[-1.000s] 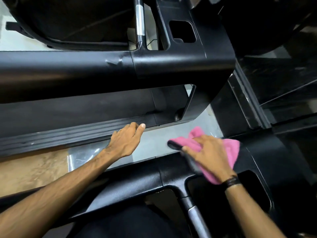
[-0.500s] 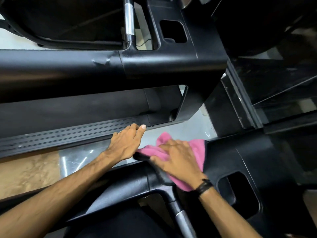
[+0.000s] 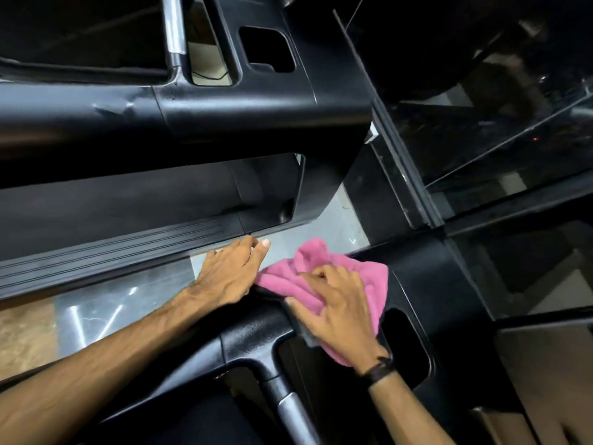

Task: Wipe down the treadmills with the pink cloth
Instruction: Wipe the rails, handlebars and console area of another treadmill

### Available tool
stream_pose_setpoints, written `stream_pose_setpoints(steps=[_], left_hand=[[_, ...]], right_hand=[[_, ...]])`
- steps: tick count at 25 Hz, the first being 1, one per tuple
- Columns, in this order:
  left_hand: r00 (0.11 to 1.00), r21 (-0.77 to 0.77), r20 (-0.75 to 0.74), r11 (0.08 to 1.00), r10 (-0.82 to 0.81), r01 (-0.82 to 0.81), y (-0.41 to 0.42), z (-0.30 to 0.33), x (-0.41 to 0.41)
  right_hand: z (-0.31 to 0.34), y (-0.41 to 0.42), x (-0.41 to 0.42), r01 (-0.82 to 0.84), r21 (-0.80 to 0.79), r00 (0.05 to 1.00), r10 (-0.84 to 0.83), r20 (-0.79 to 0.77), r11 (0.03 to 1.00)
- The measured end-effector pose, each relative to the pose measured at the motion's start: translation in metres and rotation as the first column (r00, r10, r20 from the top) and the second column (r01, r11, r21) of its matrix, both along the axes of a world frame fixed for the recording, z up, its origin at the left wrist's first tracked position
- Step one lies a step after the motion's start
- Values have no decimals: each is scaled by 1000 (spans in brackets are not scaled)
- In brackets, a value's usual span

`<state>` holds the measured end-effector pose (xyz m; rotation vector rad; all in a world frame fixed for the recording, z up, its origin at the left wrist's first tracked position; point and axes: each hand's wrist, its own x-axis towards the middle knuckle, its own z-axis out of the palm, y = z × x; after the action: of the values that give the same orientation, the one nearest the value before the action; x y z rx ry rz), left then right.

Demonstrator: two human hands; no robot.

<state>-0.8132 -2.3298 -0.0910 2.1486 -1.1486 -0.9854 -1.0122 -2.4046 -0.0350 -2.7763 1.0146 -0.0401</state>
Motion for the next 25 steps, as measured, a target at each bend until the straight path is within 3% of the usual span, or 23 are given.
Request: stream_pose_setpoints(steps=[2,4,6,9,11,13,15,18,19,20,22,23,25], left_hand=[[1000,3,4,1000,0,0,0,0,0],[1000,-4,16,1000,-3,3,1,3,-2],[999,-12,27,1000,-26,26,-2,5,-7],[998,-41,27,998,-55,56,-13,11,-15],[998,-46,18,997,-54,55,-17,10,-16],[998,-42,23,998,-54,55,-18,8,-15],[998,-32,22,998,-55,55,-17,7,-14],[997,-33,21,997,-70,70,-20,9,-22],[997,-33,20,996,-81,81,-23,11,-25],[996,-36,16,995,-91,92,-27,13,-29],[994,-60,15,992,-106,107,-39,15,-37],[994,-72,18,992,-106,107,-45,17,-40],[994,-90,22,990,-103,105,-59,20,-46]], right_hand=[[14,-47,-32,212,-59,977,-211,10,976],[18,-107,-47,446,-201,882,-466,-66,872],[16,-129,-30,506,-289,809,-563,-167,813],[-7,-72,22,319,-200,876,-369,-310,926],[-12,-10,25,142,-105,968,-160,-195,984],[-3,5,-4,44,-35,999,-45,-7,998],[8,-39,-31,191,-47,981,-190,30,980],[12,-125,-39,526,-220,831,-551,-73,822],[6,-133,-29,541,-256,804,-582,-122,801],[-3,-129,-17,493,-269,815,-548,-189,827],[-13,-100,-5,334,-152,899,-363,-245,930],[-12,-85,-10,248,-77,941,-259,-218,966],[-5,-95,-34,246,-89,960,-255,-115,965]])
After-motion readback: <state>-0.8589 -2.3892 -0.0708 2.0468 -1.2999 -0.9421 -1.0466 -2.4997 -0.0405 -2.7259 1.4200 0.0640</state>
